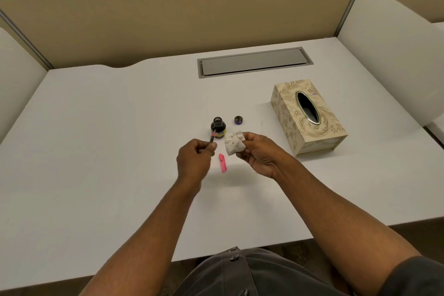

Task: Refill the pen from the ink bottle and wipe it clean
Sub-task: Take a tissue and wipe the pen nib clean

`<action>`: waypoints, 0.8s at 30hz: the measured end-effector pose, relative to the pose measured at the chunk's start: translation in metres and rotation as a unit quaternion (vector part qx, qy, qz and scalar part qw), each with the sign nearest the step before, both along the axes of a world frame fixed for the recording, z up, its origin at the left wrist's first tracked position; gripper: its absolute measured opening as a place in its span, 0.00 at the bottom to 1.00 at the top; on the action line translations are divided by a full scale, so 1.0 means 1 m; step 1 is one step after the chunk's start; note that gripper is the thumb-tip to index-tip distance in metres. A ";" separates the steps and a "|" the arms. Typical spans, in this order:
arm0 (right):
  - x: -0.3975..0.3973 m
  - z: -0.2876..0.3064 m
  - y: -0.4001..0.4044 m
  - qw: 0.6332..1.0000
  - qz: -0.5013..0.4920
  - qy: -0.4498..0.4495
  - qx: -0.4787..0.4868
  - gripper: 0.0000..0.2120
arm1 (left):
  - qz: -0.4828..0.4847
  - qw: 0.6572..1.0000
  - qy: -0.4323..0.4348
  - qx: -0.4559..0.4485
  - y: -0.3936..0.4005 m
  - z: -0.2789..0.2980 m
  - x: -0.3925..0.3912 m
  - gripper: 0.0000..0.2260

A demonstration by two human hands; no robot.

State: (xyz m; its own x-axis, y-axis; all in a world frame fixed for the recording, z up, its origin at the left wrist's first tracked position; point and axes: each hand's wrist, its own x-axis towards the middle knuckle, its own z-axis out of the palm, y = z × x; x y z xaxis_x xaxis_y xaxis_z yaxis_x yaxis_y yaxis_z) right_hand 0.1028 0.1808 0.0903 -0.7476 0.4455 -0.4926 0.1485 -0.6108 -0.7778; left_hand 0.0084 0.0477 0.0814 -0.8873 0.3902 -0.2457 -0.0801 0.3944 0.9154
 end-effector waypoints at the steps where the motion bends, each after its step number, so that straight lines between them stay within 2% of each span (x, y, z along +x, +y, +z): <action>1: 0.001 -0.001 0.001 1.000 -0.019 -0.002 0.001 0.06 | 0.003 0.998 -0.053 0.030 -0.002 0.001 -0.002 0.05; 5: 0.005 -0.008 0.002 0.997 -0.070 -0.025 0.033 0.06 | -0.014 0.970 -0.222 0.098 -0.002 0.001 -0.010 0.06; 7: 0.006 -0.013 -0.001 0.996 -0.075 -0.031 0.045 0.07 | -0.041 0.935 -0.325 0.136 -0.001 0.001 -0.011 0.07; 9: 0.004 -0.016 -0.008 0.995 -0.075 -0.031 0.056 0.07 | -0.077 0.902 -0.392 0.164 0.000 -0.002 -0.011 0.08; 12: 0.000 -0.022 -0.022 0.990 -0.090 -0.051 0.096 0.08 | -0.117 0.884 -0.417 0.177 0.002 -0.005 -0.008 0.09; 14: -0.004 -0.027 -0.028 0.978 -0.100 -0.096 0.154 0.09 | -0.120 0.883 -0.418 0.177 0.003 -0.006 -0.007 0.09; 17: -0.010 -0.034 -0.033 0.958 -0.102 -0.134 0.231 0.06 | -0.119 0.883 -0.420 0.171 -0.002 -0.009 -0.008 0.10; 21: -0.016 -0.036 -0.040 0.958 -0.079 -0.131 0.244 0.06 | -0.087 0.893 -0.416 0.149 -0.008 -0.013 -0.013 0.10; 24: -0.020 -0.034 -0.044 0.973 -0.031 -0.096 0.208 0.12 | -0.051 0.904 -0.402 0.138 -0.012 -0.017 -0.019 0.08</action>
